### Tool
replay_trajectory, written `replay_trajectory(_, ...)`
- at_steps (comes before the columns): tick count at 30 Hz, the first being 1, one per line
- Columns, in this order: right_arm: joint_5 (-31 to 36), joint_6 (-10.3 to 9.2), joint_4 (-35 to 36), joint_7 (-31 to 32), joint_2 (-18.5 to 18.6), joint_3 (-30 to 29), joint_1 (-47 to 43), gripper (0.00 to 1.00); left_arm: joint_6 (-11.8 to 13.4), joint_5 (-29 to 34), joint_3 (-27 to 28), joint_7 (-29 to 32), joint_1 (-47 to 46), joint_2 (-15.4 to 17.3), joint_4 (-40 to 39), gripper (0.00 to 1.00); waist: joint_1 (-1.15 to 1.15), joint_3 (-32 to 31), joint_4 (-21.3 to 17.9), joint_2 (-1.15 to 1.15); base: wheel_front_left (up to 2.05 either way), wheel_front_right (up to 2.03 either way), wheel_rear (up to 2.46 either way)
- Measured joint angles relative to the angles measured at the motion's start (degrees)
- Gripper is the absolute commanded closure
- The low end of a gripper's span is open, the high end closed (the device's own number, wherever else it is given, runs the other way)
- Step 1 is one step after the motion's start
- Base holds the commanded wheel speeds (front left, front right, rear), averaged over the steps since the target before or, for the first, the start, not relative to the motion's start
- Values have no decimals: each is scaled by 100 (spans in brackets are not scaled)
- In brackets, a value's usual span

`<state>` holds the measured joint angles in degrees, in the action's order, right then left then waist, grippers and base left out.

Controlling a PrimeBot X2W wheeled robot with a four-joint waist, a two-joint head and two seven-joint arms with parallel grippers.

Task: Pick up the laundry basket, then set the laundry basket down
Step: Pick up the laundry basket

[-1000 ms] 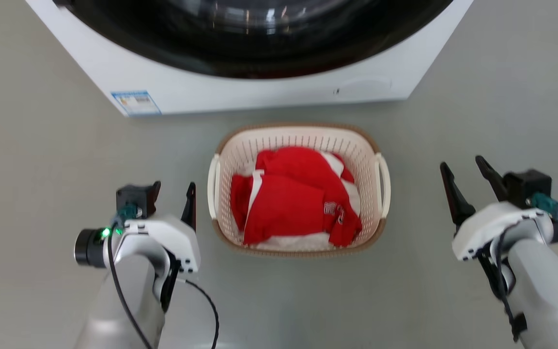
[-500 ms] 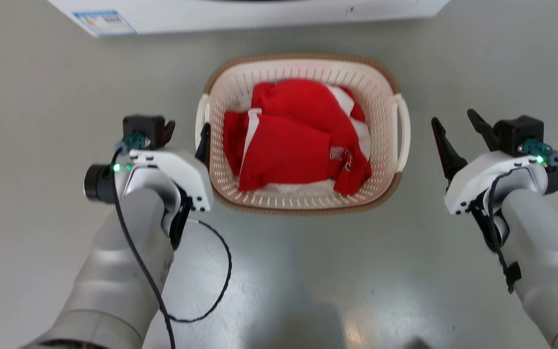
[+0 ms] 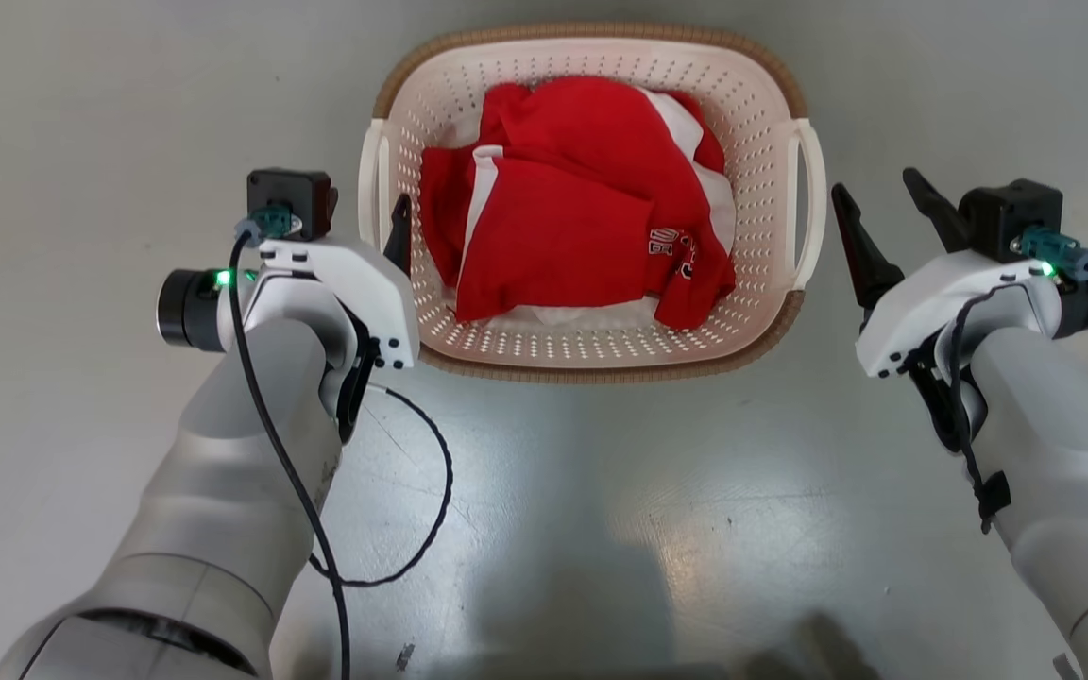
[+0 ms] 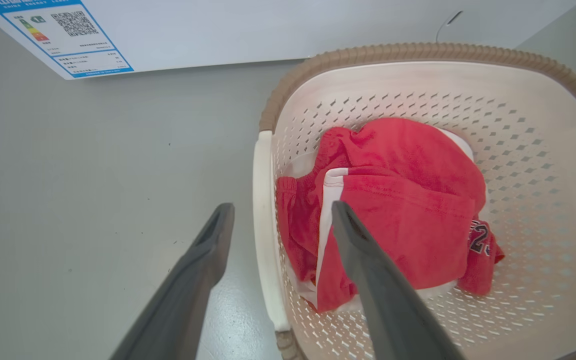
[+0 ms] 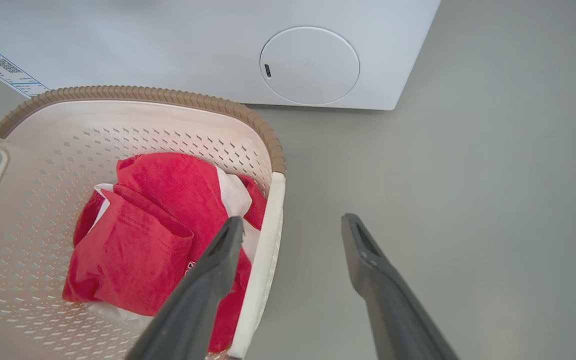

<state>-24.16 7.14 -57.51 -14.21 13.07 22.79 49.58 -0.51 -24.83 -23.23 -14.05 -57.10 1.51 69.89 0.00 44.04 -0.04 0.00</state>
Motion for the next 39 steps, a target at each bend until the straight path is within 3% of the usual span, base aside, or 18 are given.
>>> replay_trajectory(39, -722, 0, -426, 0, -99, 369, 759, 0, 396, -727, -1556, 606, -886, -1, 52, 0, 0, 913, 216, 0, 0, 0, 0)
